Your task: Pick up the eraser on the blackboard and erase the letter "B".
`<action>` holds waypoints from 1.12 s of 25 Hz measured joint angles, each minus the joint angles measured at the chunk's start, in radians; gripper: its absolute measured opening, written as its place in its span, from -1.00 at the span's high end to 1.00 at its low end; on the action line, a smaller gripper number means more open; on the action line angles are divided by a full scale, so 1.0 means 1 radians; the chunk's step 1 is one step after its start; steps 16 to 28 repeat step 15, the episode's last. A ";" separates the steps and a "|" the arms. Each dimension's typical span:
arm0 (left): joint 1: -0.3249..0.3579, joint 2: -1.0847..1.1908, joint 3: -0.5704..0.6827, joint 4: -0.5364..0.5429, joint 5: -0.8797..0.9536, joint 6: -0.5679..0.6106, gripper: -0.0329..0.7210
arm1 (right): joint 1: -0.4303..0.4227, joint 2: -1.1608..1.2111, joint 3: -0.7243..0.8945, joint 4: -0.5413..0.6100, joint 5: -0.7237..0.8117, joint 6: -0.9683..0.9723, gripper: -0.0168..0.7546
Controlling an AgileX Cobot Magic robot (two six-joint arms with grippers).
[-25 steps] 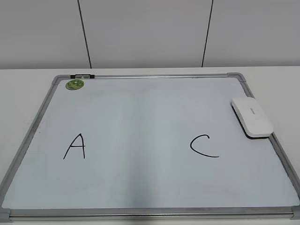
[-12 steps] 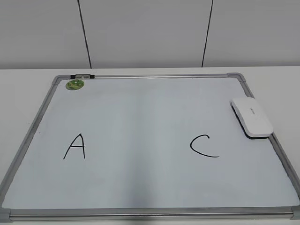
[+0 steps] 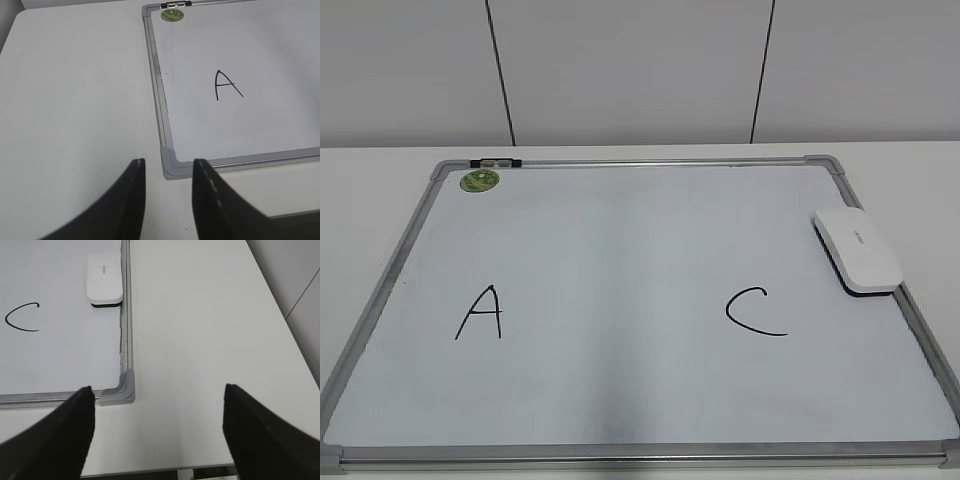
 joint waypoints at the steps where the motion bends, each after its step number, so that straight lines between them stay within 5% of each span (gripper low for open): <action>1: 0.000 0.000 0.000 0.000 0.000 0.000 0.27 | 0.000 0.000 0.000 0.000 0.000 0.000 -0.58; 28: 0.000 0.000 0.000 0.000 0.000 0.000 0.27 | 0.000 0.000 0.000 0.000 0.000 0.000 -0.58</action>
